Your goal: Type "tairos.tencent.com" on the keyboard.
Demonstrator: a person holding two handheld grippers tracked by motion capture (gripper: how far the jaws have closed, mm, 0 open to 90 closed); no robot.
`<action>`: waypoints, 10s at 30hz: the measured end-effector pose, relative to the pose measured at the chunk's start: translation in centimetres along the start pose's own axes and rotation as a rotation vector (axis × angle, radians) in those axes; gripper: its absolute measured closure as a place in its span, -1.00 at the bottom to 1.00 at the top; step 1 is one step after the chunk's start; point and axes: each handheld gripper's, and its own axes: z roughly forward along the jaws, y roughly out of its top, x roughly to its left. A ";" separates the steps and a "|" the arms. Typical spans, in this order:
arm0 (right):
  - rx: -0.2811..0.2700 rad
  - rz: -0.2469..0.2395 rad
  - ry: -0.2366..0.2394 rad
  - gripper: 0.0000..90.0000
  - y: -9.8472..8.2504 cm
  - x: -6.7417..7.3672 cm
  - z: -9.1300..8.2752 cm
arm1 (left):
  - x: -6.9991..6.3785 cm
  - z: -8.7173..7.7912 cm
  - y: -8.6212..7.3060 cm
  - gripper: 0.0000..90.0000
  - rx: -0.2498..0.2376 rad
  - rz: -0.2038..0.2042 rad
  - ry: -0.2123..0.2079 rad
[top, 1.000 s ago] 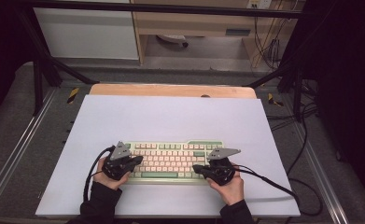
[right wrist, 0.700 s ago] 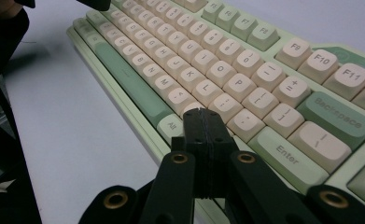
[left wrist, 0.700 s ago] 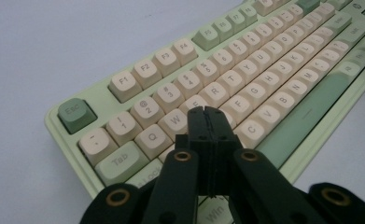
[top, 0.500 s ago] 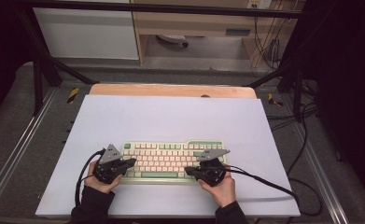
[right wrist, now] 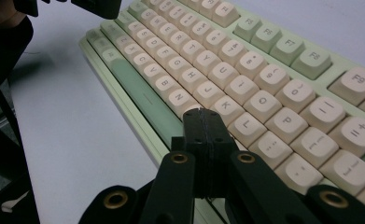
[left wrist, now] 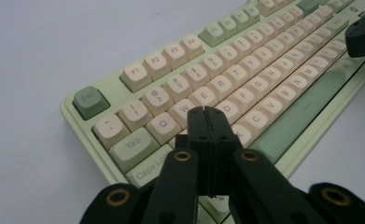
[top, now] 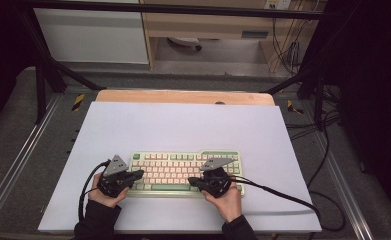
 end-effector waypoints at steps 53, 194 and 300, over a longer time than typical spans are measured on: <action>0.022 -0.046 -0.004 1.00 2.1 1.2 2.1 | -0.1 0.1 0.1 1.00 -0.001 0.006 -0.003; -0.009 0.043 -0.081 1.00 -2.8 -3.5 -4.5 | -1.3 4.8 1.7 1.00 0.040 0.040 0.039; 0.014 -0.036 -0.025 1.00 1.2 0.3 1.2 | -1.0 0.9 0.4 1.00 0.002 0.025 -0.009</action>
